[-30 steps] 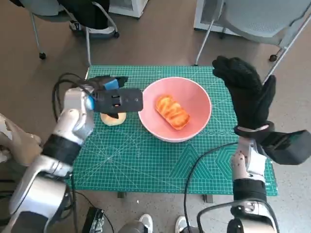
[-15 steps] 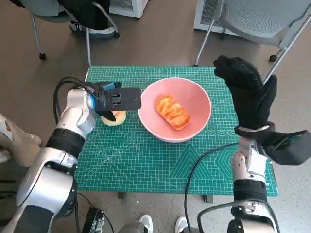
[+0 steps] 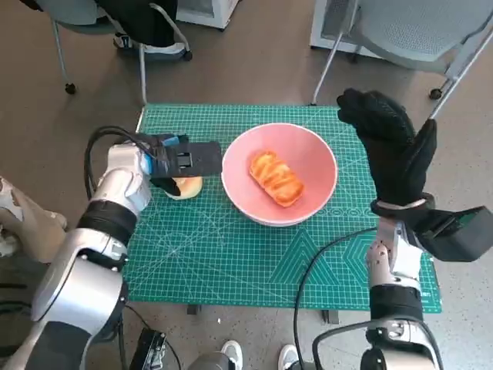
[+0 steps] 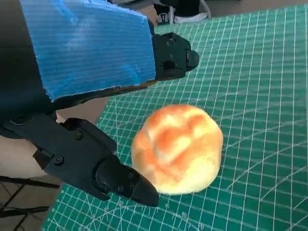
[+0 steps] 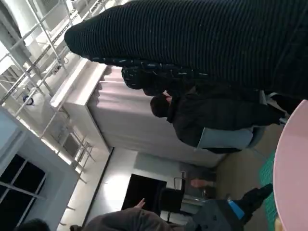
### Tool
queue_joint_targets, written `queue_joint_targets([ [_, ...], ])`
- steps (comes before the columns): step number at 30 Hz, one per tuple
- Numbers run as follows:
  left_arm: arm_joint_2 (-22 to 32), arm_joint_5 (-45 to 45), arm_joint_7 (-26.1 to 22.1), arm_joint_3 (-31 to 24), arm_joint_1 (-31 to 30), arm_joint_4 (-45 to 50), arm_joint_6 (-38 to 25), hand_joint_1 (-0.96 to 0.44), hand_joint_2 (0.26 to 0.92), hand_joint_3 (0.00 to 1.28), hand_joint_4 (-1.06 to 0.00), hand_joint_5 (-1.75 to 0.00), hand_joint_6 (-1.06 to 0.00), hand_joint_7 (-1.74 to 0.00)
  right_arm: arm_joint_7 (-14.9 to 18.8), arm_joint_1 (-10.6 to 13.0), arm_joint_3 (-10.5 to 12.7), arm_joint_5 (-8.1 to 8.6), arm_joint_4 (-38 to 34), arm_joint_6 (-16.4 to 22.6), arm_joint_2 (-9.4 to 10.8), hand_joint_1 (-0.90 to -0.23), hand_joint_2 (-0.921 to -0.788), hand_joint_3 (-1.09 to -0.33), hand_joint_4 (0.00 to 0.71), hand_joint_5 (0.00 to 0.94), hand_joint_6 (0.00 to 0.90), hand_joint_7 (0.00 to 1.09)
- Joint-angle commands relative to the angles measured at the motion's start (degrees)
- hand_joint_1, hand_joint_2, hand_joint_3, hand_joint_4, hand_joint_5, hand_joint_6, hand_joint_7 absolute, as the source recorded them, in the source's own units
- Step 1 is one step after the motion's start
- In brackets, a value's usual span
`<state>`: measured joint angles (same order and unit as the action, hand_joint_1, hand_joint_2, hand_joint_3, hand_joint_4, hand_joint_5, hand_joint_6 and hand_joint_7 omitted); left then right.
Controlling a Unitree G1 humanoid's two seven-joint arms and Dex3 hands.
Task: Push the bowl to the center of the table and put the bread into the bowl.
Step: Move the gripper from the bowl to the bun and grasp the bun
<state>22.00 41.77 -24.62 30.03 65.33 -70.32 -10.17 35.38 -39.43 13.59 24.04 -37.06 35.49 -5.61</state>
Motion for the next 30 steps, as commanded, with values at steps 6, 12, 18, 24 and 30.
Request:
queue_joint_targets([
  [6, -1.6, -0.2, 1.4, 0.9, 1.6, -3.3, 0.1, -0.48, 0.699, 0.00, 0.00, 0.00, -0.09, 0.00, 0.0, 1.2, 0.3, -0.26, -0.9, -0.4, -0.3, -0.662, -0.921, -0.822, 0.186, 0.002, 0.011, 0.51],
  [12, -2.9, -0.4, 2.3, 0.8, 1.6, -4.6, 0.4, -0.49, 0.697, 0.00, 0.00, 0.00, -0.09, 0.00, 0.2, 1.2, 0.3, -0.07, -0.7, -0.6, -0.5, -0.661, -0.921, -0.822, 0.186, 0.002, 0.010, 0.51],
  [18, -3.9, 0.2, 3.8, 1.6, 1.1, -5.5, 1.1, -0.48, 0.697, 0.00, 0.00, 0.00, -0.09, 0.00, 0.4, 1.5, 0.3, 0.16, -0.2, -0.9, -0.7, -0.663, -0.921, -0.818, 0.186, 0.001, 0.009, 0.51],
  [24, -4.4, 0.7, 5.3, 2.5, 0.6, -6.3, 1.9, -0.48, 0.701, 0.00, 0.00, 0.00, -0.09, 0.00, 0.7, 1.8, 0.5, 0.50, 0.0, -0.8, -1.2, -0.664, -0.921, -0.815, 0.187, 0.002, 0.009, 0.51],
  [30, -4.8, 0.6, 6.5, 2.8, 0.3, -7.0, 2.2, -0.48, 0.706, 0.00, 0.00, 0.00, -0.09, 0.00, 1.1, 1.9, 0.7, 0.78, -0.1, -0.7, -1.4, -0.665, -0.921, -0.812, 0.188, 0.002, 0.009, 0.51],
])
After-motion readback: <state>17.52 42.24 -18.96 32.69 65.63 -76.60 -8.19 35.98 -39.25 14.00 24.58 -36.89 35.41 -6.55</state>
